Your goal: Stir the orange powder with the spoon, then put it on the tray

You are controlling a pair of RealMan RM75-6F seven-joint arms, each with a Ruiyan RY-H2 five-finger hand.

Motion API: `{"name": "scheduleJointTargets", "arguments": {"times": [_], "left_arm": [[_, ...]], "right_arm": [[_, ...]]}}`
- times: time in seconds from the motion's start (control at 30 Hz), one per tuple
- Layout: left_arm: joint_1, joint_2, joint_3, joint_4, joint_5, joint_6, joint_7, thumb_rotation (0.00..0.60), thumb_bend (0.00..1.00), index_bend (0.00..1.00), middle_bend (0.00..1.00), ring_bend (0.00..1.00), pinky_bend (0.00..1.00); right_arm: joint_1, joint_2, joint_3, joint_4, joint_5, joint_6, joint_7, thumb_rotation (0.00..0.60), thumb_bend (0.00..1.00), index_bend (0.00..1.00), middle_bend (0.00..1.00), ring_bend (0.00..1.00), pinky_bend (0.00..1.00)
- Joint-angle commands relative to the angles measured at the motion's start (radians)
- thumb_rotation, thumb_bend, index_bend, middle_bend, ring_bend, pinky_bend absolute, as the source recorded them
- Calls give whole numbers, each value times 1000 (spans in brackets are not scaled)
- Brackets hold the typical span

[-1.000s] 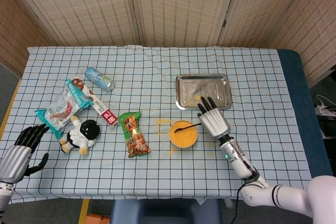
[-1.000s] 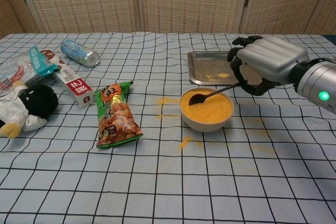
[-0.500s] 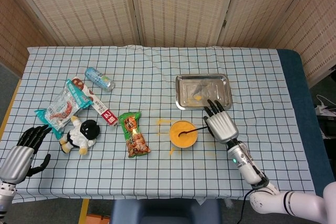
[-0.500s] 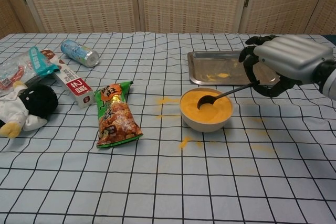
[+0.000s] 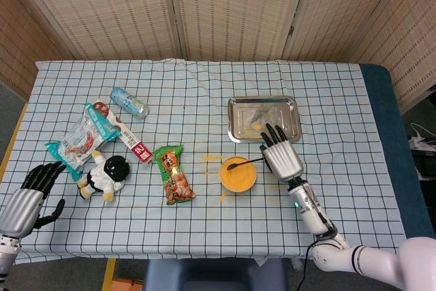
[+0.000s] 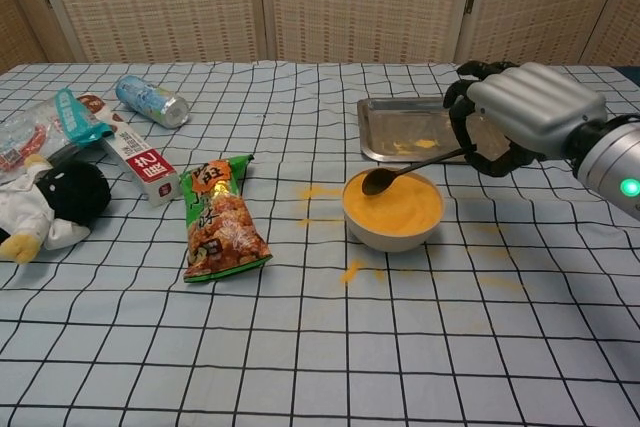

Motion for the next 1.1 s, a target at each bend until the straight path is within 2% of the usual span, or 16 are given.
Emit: {"name": "scheduleJointTargets", "arguments": {"times": [0.03,0.3,0.7,0.93,1.1], "left_arm": [[-1,-1,-1,0,-2,-2,1,600,487,0,0,0,57],[-1,-1,1,-5,-1,-2,9,600,486,0,0,0,56],[1,-3,3,-8,8,7,17,600,487,0,0,0,56],[3,-3,3,-7,9,10,16,600,487,0,0,0,57],[1,-3,3,-7,6,6,18,600,487,0,0,0,56]], "right_arm": [[-5,-2,-8,11,-9,-14,12,600,399,970,224,5,123],[-22,50,-27,-48,-7,-55,17,600,402,976,224,5,123],[-43,117,-14,-162,11,-79,67,600,403,977,224,5,123],[-56,77,4,-115,-33,-4,75,600,402,977,224,5,124],[-69,82,-7,-117,-61,11,92,600,402,977,224,5,124]]}}
